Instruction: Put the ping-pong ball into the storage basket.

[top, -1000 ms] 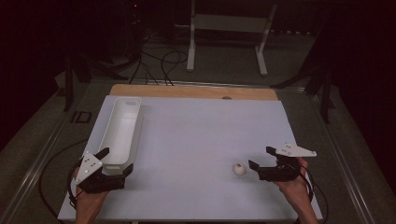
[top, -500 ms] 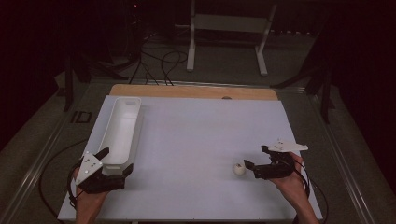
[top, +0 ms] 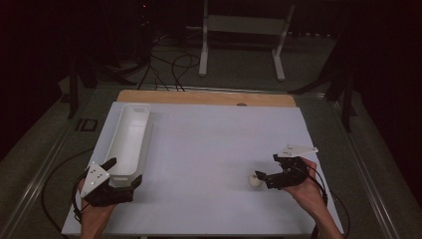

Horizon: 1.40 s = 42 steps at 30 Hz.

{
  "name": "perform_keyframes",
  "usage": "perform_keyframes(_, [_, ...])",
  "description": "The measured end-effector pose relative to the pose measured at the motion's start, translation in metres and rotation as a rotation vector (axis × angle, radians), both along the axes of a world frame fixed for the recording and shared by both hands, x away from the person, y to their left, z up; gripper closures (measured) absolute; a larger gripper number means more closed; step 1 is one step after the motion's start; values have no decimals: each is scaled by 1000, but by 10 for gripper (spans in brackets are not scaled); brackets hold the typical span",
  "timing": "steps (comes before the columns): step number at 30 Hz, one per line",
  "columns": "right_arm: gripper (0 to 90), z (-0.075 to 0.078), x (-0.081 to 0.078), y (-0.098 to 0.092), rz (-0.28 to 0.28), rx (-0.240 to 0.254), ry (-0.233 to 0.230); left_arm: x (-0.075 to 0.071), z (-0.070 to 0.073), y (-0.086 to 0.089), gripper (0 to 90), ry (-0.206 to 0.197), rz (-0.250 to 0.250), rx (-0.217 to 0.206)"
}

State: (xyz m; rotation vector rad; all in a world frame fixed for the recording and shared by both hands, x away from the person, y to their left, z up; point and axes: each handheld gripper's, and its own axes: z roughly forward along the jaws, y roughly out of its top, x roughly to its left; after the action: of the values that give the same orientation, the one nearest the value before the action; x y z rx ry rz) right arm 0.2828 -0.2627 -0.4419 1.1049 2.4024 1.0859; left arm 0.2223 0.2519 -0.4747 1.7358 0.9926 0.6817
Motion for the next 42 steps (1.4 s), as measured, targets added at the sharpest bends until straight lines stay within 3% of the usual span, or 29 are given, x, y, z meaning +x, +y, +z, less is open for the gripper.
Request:
perform_keyframes(23, [86,2,13,22,75,-146,84,0,1,0,0,2,0,-3])
perform_keyframes(42, [86,-3,18,31,116,-204,122,0,1,0,0,3,1,0])
